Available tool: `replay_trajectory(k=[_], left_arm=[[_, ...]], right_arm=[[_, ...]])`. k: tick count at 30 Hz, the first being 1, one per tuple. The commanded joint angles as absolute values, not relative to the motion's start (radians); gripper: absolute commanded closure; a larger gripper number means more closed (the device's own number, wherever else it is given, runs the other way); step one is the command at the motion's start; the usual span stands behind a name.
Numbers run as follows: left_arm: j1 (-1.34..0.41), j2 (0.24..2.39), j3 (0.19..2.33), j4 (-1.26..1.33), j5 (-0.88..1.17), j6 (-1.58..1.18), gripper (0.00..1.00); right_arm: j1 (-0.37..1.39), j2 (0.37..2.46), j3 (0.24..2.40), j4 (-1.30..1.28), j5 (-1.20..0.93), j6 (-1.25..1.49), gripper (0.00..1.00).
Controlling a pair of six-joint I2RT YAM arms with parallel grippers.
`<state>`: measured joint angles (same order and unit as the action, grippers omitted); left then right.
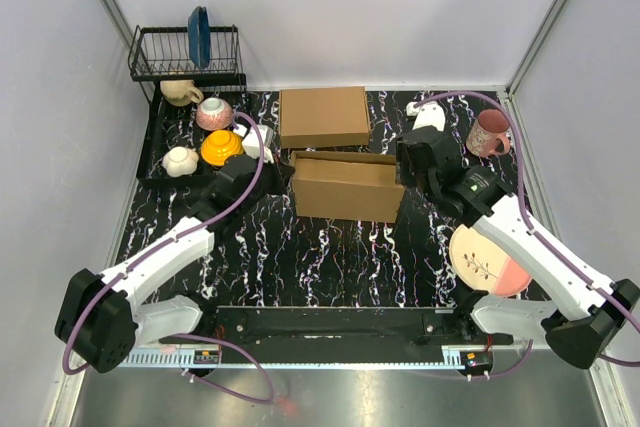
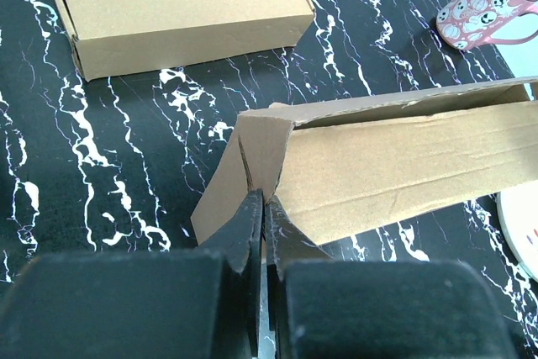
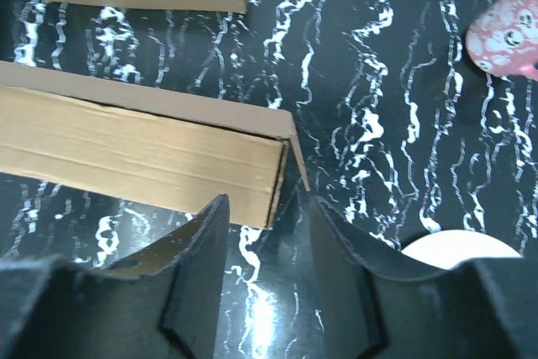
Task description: Fold the paper box
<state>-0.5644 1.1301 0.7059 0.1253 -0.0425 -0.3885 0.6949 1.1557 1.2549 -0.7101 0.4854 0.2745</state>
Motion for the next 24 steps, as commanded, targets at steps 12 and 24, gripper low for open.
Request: replay_trajectory(k=[12,24], left_arm=[[-0.574,1.147,0.713,0.021,-0.066,-0.36,1.0],[-0.574,1.154,0.718,0.023,-0.054,-0.354,1.0]], right_arm=[[0.683,1.238,1.149,-0.683,0.657,0.291,0.49],[0.615,1.273,1.128,-0.554,0.647,0.275,0.63]])
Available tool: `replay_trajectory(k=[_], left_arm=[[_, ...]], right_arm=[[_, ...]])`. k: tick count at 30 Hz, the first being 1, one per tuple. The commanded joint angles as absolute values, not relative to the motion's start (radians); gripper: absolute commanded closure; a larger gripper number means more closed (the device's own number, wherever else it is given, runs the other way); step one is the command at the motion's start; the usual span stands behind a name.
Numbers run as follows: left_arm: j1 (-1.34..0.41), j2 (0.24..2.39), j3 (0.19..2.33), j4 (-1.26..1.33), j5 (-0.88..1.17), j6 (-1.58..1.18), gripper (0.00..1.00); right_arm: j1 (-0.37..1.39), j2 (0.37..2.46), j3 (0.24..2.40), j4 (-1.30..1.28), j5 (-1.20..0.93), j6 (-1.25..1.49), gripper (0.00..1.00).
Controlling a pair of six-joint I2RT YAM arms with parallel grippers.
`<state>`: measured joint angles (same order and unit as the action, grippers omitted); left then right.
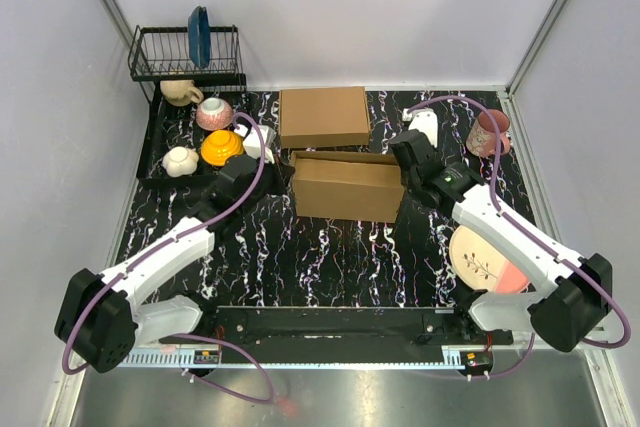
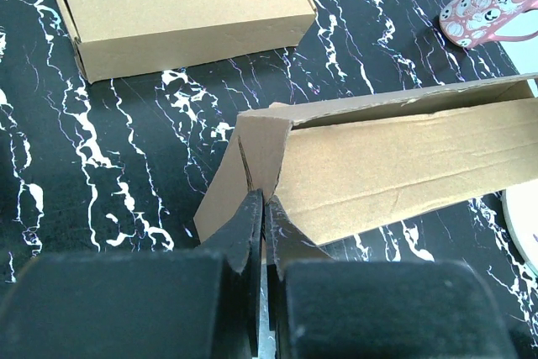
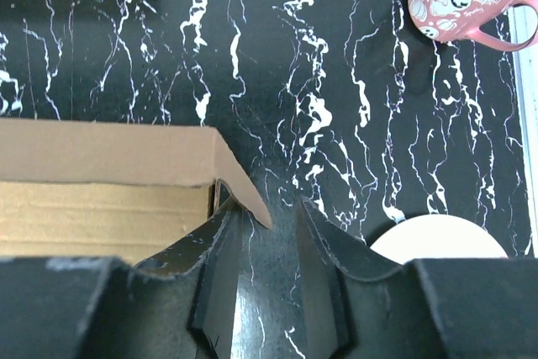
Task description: Fold the paper box
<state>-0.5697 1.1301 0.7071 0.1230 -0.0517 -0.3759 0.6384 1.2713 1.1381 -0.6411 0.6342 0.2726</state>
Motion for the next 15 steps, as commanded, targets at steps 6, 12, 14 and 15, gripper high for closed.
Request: replay_trajectory(k=[6,12,14,15], left_arm=[[-0.575,1.155,0.716,0.025,-0.051,-0.353,1.0],[-0.575,1.158,0.716,0.025,-0.049,-0.356,1.0],[-0.577,1.16,0.716,0.026,-0.048,-0.356,1.0],[-0.577,1.16,0.716,0.026,-0.048,-0.356,1.0]], right_arm=[[0.597,1.282,1.115,-0.52,0.6,0.282,0.68],[0.589,1.261,1.108,-0.499,0.529,0.302,0.81],[0.586,1.256,1.115,-0.5,0.499,0.314,0.85],[0.586,1.253,1.127,-0.506,0.489,0.321,0.88]])
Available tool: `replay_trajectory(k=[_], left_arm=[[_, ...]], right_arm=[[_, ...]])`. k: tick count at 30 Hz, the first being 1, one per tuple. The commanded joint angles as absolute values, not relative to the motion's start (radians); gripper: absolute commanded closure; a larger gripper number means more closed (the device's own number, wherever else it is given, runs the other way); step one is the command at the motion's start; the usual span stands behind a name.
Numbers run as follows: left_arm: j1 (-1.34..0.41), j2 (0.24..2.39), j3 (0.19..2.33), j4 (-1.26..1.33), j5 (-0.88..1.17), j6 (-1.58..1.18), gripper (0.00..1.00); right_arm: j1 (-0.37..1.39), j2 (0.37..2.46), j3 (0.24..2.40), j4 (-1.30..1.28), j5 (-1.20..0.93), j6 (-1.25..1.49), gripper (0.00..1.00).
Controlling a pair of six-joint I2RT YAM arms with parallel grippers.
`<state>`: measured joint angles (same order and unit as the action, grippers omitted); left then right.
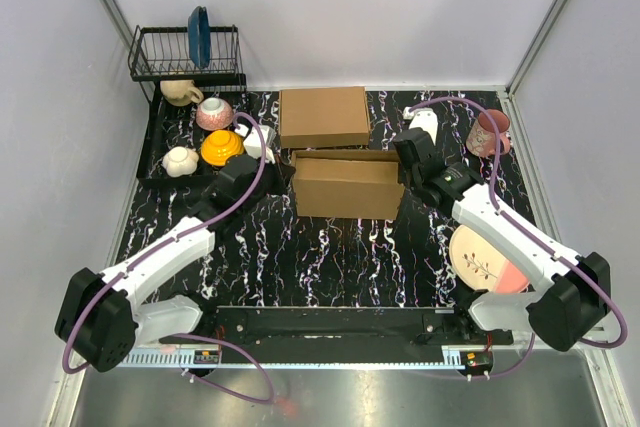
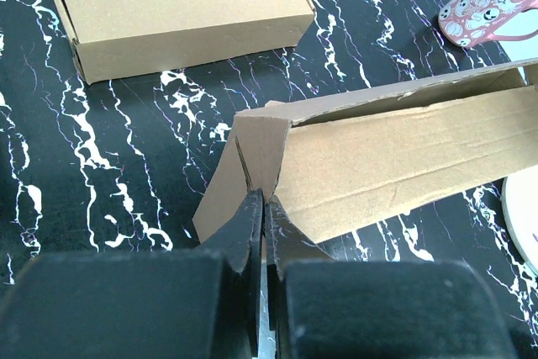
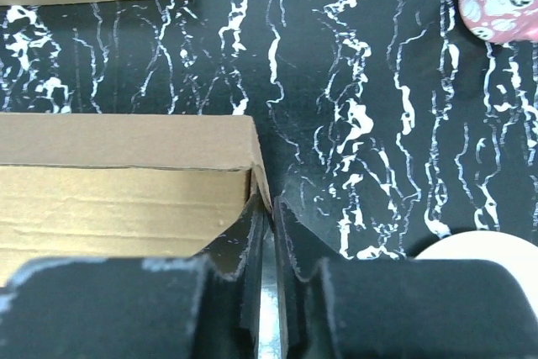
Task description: Fold the paper box
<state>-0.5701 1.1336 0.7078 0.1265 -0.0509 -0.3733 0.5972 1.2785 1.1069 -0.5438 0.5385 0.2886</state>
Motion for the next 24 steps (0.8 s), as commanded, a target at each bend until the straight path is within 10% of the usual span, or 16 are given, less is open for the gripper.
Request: replay_trajectory(k=[1,24], left_arm=[[-0.577,1.161,0.716,0.026,-0.049,-0.354,1.0],[-0.623,1.189,0.761,-0.057,-0.187,-0.252,1.0]], right_arm=[[0.587,1.25,1.134,-0.514,0.468,0.333,0.9],[0.471,1.209,1.223,-0.63,0.201,0.486,1.0]])
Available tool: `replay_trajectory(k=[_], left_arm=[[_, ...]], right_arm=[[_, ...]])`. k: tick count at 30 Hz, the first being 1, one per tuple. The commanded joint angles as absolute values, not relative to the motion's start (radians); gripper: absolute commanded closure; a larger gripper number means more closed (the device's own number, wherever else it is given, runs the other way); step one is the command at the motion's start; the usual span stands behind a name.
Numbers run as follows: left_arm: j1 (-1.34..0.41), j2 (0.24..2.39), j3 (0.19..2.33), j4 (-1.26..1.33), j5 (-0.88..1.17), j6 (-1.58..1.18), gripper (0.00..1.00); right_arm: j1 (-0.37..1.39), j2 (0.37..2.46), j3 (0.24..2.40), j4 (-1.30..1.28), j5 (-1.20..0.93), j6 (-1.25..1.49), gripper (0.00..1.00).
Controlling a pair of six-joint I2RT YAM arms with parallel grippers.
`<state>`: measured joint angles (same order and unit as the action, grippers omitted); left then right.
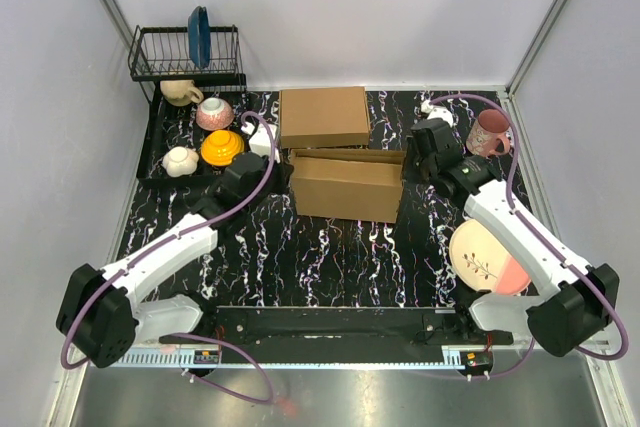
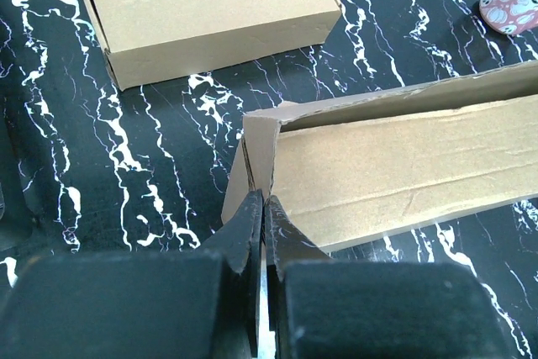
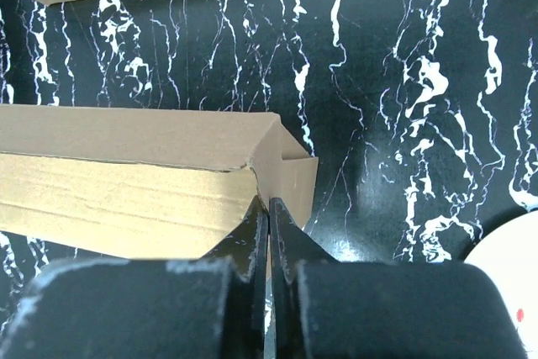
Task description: Fold the paper box
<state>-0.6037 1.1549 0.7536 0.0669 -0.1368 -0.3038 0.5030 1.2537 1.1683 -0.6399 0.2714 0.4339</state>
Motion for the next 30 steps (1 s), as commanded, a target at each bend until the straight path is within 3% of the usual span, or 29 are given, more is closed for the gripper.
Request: replay_trajectory(k=[1,30], left_arm=[[-0.626,1.19,0.764,-0.061,-0.193,-0.247,1.0],[-0.706,1.276,0.859,-0.175,-0.377,-0.133,1.0]], right_arm=[[0.463,1.207,1.226,-0.632,0.192,0.491,1.0],[0.12,1.186,1.186,-0.606,-0.362,0.653,1.0]])
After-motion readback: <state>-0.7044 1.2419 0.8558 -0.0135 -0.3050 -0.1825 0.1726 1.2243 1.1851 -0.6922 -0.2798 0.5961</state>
